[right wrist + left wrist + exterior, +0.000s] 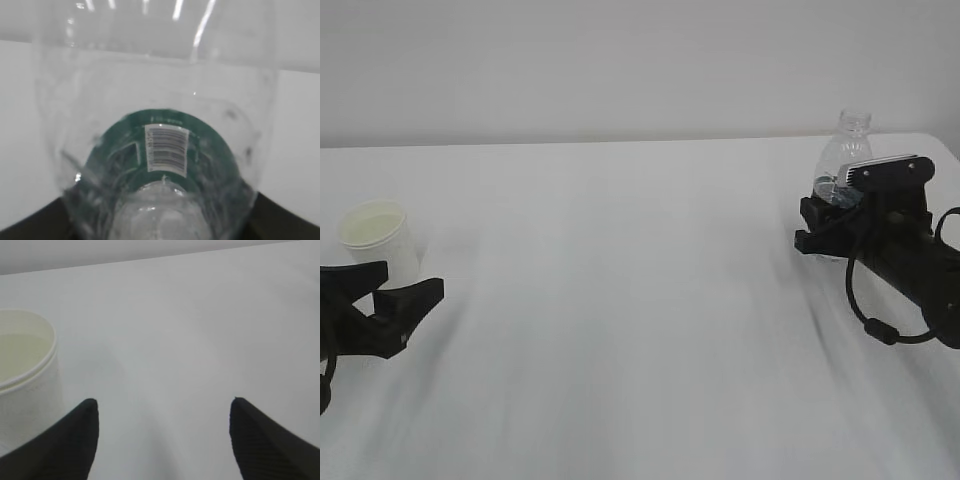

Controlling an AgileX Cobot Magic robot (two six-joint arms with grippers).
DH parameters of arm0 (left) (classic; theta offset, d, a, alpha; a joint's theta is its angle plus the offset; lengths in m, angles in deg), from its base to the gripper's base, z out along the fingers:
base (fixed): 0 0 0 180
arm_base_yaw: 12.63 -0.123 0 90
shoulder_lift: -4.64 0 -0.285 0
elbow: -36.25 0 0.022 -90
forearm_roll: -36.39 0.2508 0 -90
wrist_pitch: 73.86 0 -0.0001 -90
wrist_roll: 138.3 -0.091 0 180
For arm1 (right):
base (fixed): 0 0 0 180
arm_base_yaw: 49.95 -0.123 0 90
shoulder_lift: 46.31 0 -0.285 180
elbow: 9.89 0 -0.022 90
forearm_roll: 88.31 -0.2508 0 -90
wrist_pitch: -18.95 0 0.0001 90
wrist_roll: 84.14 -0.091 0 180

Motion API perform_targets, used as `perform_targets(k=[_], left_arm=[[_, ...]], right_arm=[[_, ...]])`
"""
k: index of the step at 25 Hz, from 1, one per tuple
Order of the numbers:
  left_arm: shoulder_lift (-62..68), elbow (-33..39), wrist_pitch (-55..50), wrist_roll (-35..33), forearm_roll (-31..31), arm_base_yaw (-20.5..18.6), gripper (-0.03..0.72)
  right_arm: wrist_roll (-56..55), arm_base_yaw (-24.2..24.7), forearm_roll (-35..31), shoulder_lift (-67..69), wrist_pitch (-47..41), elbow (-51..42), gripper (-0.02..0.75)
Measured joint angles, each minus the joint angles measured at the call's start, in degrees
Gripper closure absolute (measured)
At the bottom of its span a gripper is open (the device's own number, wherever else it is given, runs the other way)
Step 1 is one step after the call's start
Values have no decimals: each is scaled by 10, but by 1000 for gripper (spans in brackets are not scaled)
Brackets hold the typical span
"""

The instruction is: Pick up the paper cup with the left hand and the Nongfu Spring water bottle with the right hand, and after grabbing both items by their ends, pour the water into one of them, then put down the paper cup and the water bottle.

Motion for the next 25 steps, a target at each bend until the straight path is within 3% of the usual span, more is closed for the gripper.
perform_targets(k=[17,25], left_arm=[[-1,0,0,0,-68,0,112],[-1,0,0,0,-72,0,112]], right_arm=[[-12,0,0,39,34,1,333],[-13,0,22,40,39,1,316]])
